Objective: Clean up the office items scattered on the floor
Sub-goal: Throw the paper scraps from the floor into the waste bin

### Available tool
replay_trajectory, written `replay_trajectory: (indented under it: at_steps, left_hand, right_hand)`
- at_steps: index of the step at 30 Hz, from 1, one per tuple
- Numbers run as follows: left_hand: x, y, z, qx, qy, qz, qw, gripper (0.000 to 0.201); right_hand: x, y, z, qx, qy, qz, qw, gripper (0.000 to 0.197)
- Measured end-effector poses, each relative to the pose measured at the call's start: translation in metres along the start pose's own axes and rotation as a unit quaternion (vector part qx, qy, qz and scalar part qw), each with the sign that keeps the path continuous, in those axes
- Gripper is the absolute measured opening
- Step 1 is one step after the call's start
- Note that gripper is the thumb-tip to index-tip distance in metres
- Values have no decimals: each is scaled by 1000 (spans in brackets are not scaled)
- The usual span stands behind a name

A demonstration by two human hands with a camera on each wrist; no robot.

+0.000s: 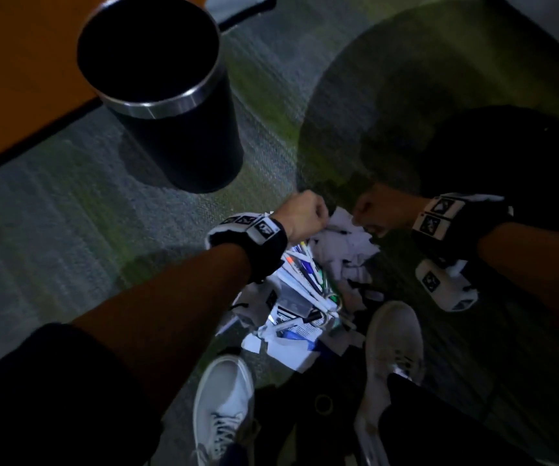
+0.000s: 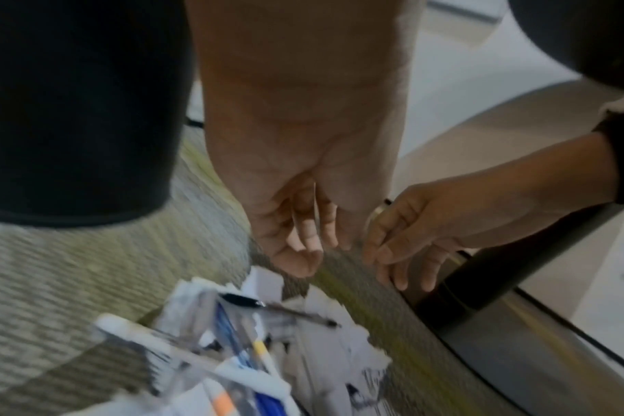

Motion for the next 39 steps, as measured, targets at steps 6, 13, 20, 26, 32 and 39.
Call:
replay_trajectory:
  at_steps: [6,13,20,26,32,39]
  left_hand:
    - [58,-16,-57,11,-47,-150,987,42]
    - [84,-60,-54,-30,-5,-277,960,45]
    - [66,-56,-37,18,-74,-344,936,38]
    - [53,-41,-40,30,-85,-278,956,6]
    - [57,-51,-81,65,4,-239,969,54]
    - [94,-73,-76,65,-77,-140,985,83]
  right_hand:
    - [34,59,-50,-19,36,47,998,43]
    - [82,82,-82,68,162,74,982,92]
    - [98,72,-78,-42,157,58,985,56]
    - [77,78,-68,-78,158,-12,984,29]
    - [58,81,-66,-102,124,58,985,29]
    - [63,73,-70,-131,87,21,987,17]
Point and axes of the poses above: each hand's wrist, its own z-axis away from the middle knuckle, its own x-axis out of the palm, y = z × x, the point moved 2 cm from there along -z, towards the middle knuckle, and after that the axes turned 8 degrees about x, right-handed, at the moved point
